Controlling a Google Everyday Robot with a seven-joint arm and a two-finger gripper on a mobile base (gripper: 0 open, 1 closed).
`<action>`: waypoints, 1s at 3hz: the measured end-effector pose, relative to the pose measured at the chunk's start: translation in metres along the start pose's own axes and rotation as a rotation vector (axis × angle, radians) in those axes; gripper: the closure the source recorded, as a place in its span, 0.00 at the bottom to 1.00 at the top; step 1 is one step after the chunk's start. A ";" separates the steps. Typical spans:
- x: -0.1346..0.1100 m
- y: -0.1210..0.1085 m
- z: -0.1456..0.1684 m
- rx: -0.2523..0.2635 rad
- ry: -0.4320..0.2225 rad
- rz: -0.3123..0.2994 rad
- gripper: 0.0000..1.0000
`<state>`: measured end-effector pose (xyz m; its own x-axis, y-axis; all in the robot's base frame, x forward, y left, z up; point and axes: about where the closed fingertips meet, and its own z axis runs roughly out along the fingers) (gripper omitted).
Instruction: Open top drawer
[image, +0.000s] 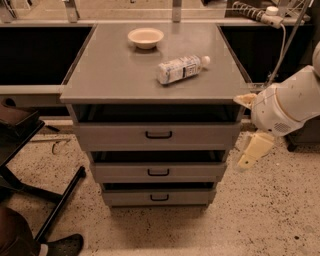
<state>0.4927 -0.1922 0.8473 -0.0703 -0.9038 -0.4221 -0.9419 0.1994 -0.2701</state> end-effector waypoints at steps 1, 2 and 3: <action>0.000 0.000 0.000 0.000 0.000 0.000 0.00; 0.001 0.002 0.016 0.009 -0.002 -0.035 0.00; 0.016 0.005 0.061 0.004 -0.020 -0.061 0.00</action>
Offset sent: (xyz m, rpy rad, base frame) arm 0.0100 0.0100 -0.0370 -0.0245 -0.0554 0.0640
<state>0.5068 -0.1826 0.7868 -0.0064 -0.9067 -0.4217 -0.9429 0.1459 -0.2994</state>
